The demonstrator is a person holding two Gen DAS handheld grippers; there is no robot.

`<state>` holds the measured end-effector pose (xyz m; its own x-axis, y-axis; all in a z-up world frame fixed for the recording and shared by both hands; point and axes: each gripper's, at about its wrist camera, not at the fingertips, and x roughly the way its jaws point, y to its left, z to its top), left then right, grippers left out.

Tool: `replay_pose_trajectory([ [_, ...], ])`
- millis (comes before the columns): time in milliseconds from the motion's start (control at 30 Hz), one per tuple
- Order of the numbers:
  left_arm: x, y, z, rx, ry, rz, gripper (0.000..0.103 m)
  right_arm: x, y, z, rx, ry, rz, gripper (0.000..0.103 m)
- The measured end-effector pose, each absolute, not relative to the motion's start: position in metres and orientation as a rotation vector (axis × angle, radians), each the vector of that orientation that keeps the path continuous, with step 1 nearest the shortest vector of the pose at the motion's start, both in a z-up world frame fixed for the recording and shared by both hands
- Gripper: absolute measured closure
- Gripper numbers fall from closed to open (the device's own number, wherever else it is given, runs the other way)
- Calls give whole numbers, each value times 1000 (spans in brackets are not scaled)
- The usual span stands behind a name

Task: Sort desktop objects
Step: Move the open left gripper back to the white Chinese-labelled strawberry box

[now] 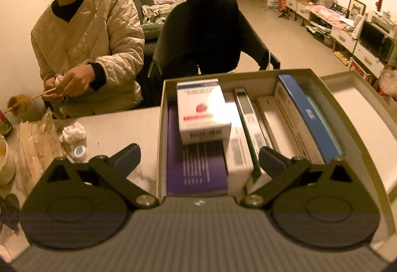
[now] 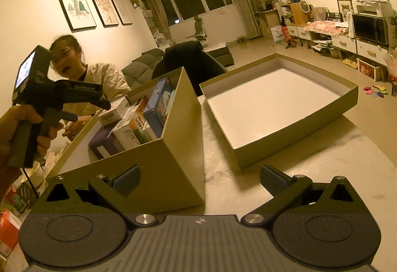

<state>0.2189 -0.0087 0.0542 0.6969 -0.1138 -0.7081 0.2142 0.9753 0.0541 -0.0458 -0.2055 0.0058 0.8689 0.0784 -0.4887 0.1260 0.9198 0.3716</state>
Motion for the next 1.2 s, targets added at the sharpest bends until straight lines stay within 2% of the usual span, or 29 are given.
replay_pose_trajectory([
  [333,172,13,57,105,757,-228,0,-54,-188,8,377,532,-3,0],
  [733,113,51,35,158,766,-274,0,-58,-163,7,309,584,58,0],
  [967,86,89,30,112,635,-293,0,-59,-148,5,280,608,97,0],
  [1200,77,114,17,178,676,-318,0,-57,-141,2,276,621,118,0],
])
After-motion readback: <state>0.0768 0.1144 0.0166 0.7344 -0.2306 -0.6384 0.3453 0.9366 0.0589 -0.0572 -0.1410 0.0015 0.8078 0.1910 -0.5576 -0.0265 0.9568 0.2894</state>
